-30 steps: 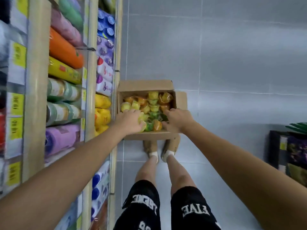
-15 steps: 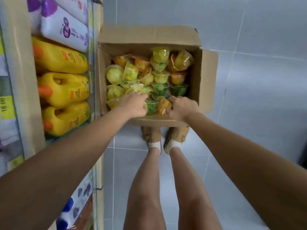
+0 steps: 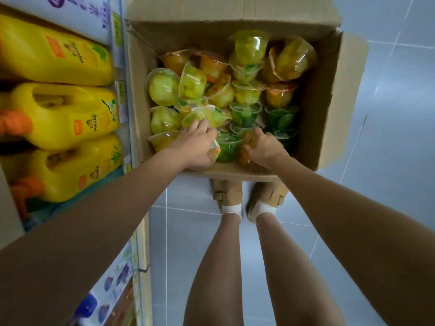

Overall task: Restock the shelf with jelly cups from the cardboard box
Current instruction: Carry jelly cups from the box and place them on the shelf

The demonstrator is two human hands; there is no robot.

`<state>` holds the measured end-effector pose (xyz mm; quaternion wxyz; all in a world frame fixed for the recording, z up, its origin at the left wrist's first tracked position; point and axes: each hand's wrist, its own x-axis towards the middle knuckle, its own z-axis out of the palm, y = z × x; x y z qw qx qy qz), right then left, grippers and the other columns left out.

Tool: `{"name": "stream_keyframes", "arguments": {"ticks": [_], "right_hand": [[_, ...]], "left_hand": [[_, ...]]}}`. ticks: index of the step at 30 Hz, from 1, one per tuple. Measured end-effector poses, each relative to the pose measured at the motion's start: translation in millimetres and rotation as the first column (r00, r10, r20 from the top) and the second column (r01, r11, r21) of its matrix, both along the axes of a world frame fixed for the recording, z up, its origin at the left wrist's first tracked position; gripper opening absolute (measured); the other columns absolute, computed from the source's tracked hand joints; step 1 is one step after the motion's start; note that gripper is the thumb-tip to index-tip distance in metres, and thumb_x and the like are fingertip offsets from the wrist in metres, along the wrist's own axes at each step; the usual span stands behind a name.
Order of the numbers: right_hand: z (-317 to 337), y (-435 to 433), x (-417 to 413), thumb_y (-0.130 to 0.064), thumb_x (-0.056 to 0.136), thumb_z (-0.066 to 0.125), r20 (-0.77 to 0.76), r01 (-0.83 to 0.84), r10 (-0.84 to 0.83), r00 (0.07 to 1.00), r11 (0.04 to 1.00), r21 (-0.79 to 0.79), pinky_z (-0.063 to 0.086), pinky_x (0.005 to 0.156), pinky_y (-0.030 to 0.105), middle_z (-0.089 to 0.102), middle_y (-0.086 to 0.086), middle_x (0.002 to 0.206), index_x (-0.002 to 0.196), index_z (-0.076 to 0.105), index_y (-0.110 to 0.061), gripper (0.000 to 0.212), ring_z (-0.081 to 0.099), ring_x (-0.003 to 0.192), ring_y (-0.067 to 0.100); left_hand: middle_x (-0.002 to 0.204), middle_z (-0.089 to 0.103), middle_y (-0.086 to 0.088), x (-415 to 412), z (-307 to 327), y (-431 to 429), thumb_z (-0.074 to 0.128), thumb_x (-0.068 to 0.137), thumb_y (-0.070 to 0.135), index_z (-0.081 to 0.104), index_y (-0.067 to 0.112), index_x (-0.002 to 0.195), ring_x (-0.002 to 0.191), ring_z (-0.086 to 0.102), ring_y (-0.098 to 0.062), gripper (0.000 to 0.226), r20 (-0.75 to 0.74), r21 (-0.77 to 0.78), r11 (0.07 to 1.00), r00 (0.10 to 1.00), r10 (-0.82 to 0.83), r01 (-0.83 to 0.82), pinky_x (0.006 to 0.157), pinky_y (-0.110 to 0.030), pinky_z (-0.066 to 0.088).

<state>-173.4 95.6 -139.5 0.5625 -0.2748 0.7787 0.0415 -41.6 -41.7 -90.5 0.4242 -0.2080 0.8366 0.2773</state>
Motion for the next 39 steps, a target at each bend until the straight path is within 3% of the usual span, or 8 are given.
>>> {"name": "stream_keyframes", "arguments": {"ticks": [12, 19, 24, 27, 31, 34, 36, 39], "right_hand": [[6.3, 9.6, -5.4, -0.023, 0.095, 0.05, 0.018, 0.144, -0.143, 0.989, 0.988, -0.058, 0.044, 0.09, 0.043, 0.038, 0.021, 0.131, 0.139, 0.034, -0.018, 0.047, 0.051, 0.109, 0.042], [26.9, 16.4, -15.9, -0.021, 0.095, 0.051, 0.006, 0.123, -0.123, 0.992, 0.989, -0.076, 0.049, 0.093, 0.044, 0.035, 0.021, 0.135, 0.139, 0.033, -0.018, 0.048, 0.052, 0.11, 0.041], [52.5, 14.7, -15.7, -0.02, 0.094, 0.052, 0.002, 0.136, -0.137, 0.991, 0.987, -0.09, 0.049, 0.091, 0.045, 0.035, 0.02, 0.135, 0.139, 0.034, -0.018, 0.048, 0.054, 0.107, 0.041], [71.3, 17.1, -17.3, -0.021, 0.094, 0.051, 0.004, 0.129, -0.13, 0.992, 0.984, -0.125, 0.049, 0.09, 0.044, 0.038, 0.019, 0.13, 0.139, 0.036, -0.017, 0.047, 0.055, 0.103, 0.04], [105.2, 22.6, -22.4, -0.023, 0.094, 0.052, -0.005, 0.117, -0.119, 0.993, 0.983, -0.141, 0.05, 0.083, 0.044, 0.039, 0.016, 0.127, 0.136, 0.037, -0.018, 0.046, 0.055, 0.1, 0.039], [141.7, 27.4, -25.7, -0.022, 0.093, 0.054, -0.008, 0.164, -0.167, 0.986, 0.974, -0.154, 0.047, 0.085, 0.042, 0.04, 0.015, 0.126, 0.138, 0.037, -0.02, 0.048, 0.053, 0.103, 0.038], [170.4, 30.4, -28.1, -0.021, 0.092, 0.055, 0.008, 0.217, -0.219, 0.976, 0.96, -0.174, 0.045, 0.087, 0.04, 0.04, 0.014, 0.126, 0.138, 0.037, -0.02, 0.05, 0.051, 0.105, 0.036], [218.4, 34.0, -33.4, -0.018, 0.09, 0.057, 0.039, 0.325, -0.324, 0.945, 0.923, -0.208, 0.041, 0.087, 0.036, 0.043, 0.014, 0.124, 0.136, 0.039, -0.019, 0.05, 0.048, 0.108, 0.032]], "left_hand": [[0.107, 0.058, -0.014, -18.4, 16.9, -10.0, 0.06, 0.091, 0.018, 0.042, 0.017, 0.109, 0.093, 0.052, -0.029, 0.026, 0.142, 0.032, 0.996, 0.986, -0.085, 0.081, 0.068, -0.034, 0.037], [0.125, 0.048, -0.015, -17.1, 30.1, -5.0, 0.07, 0.084, 0.028, 0.042, 0.019, 0.12, 0.121, 0.038, -0.033, 0.047, 0.188, 0.042, 0.997, 0.98, -0.071, 0.065, 0.089, -0.041, 0.04], [0.127, 0.039, -0.017, -16.1, 44.0, 0.2, 0.071, 0.085, 0.023, 0.042, 0.016, 0.122, 0.113, 0.049, -0.035, 0.047, 0.212, 0.026, 1.0, 0.977, -0.004, -0.001, 0.086, -0.041, 0.044], [0.129, 0.036, -0.018, -11.5, 53.9, 3.0, 0.068, 0.087, 0.025, 0.042, 0.015, 0.127, 0.12, 0.042, -0.037, 0.049, 0.22, -0.004, 1.0, 0.976, -0.002, 0.003, 0.094, -0.044, 0.042], [0.127, 0.045, -0.018, 1.9, 77.6, 7.3, 0.062, 0.09, 0.033, 0.045, 0.019, 0.128, 0.121, 0.042, -0.036, 0.044, 0.153, -0.037, 0.986, 0.974, 0.166, -0.162, 0.095, -0.041, 0.041], [0.117, 0.057, -0.012, 9.6, 109.7, 10.1, 0.061, 0.09, 0.033, 0.049, 0.02, 0.124, 0.11, 0.053, -0.032, 0.038, 0.04, -0.015, 0.908, 0.907, 0.42, -0.42, 0.08, -0.034, 0.04], [0.111, 0.06, -0.005, 10.2, 135.0, 12.2, 0.062, 0.091, 0.03, 0.052, 0.018, 0.121, 0.103, 0.057, -0.028, 0.034, -0.011, 0.069, 0.771, 0.772, 0.635, -0.633, 0.077, -0.033, 0.043], [0.114, 0.059, 0.0, 3.3, 180.6, 11.8, 0.06, 0.092, 0.032, 0.051, 0.016, 0.129, 0.109, 0.058, -0.023, 0.041, 0.022, 0.217, 0.523, 0.54, 0.842, -0.824, 0.087, -0.032, 0.046]]}}
